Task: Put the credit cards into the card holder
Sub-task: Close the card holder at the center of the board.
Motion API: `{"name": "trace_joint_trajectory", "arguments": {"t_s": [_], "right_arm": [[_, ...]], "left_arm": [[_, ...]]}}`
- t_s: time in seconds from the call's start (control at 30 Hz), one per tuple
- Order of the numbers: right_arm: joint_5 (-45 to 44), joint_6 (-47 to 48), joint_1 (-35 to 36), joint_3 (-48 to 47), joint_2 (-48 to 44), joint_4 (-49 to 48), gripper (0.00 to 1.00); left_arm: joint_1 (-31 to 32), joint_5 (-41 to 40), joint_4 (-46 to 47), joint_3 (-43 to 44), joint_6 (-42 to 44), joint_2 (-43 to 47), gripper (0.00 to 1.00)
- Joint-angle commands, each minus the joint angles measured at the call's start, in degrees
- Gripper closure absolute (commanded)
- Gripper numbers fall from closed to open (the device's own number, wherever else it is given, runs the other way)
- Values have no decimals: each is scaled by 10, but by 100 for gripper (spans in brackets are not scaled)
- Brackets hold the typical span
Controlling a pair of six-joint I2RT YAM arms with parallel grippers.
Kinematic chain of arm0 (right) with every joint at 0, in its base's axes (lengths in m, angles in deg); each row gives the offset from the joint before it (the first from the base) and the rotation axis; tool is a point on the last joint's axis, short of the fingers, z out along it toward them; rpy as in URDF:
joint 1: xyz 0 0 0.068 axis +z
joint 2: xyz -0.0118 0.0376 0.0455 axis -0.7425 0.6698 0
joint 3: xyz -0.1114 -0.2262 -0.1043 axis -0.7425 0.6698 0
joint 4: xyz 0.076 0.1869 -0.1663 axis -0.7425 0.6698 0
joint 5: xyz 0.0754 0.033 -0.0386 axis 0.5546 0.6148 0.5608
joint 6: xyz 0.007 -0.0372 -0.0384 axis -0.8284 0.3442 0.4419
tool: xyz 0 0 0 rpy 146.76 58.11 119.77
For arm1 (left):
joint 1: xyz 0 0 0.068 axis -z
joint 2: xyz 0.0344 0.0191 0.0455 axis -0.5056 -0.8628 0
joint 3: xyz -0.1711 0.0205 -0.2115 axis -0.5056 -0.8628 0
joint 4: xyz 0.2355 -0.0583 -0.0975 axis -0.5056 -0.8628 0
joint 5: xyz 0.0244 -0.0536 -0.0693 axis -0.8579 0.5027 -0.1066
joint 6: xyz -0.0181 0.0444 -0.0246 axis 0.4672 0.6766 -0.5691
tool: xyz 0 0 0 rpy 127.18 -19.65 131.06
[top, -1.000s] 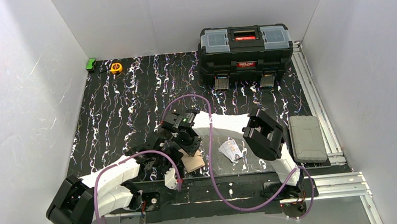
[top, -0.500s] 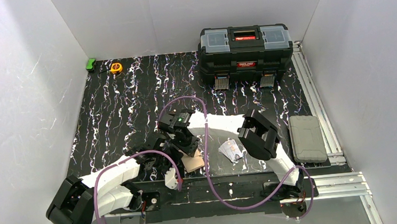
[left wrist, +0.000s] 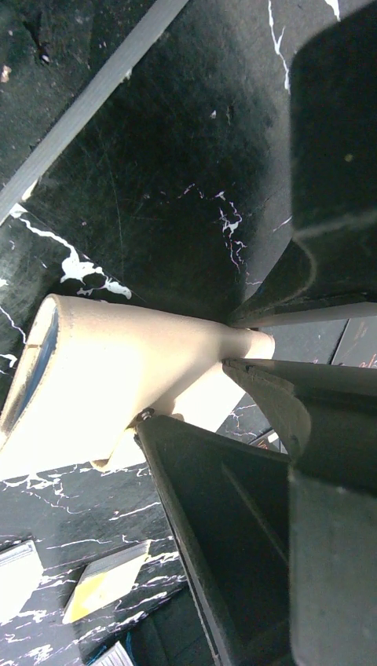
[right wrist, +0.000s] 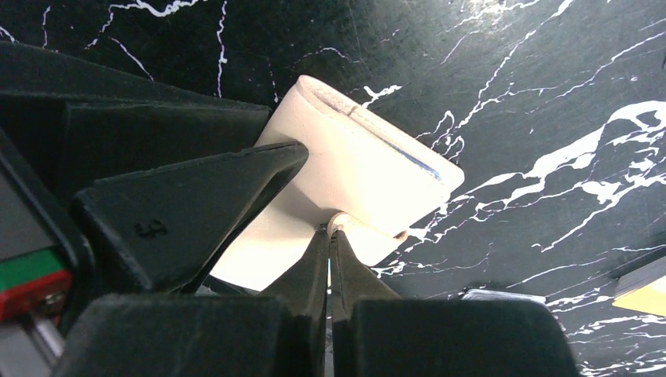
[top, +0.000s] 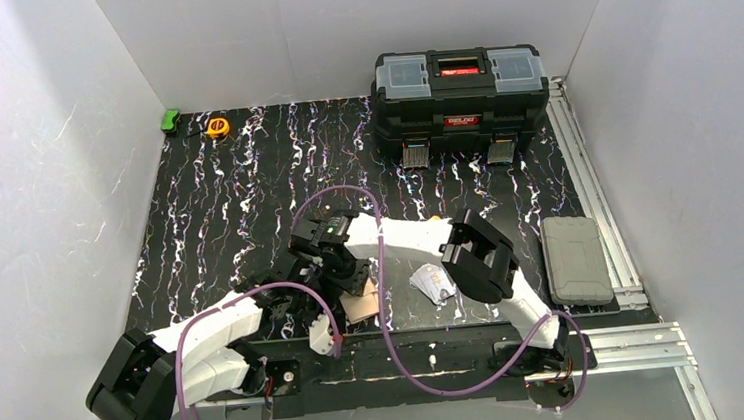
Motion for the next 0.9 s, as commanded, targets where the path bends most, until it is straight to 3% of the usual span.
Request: {"name": "trace_joint_trajectory", "arguments": {"t_s": [0.0, 0.23, 0.53, 0.87], "right_arm": [[35, 8, 29, -15, 49, -5, 99], [41, 25, 29, -48, 86, 11, 99], [52, 32, 29, 0, 40, -43, 65], [18, 19, 31, 15, 3, -53, 63]], "left_arm": [[6, 9, -14, -11, -12, -4, 80], [13, 7, -11, -12, -17, -2, 80], [14, 0, -7, -20, -20, 2, 80], [14, -3, -4, -21, -21, 1, 81]]}}
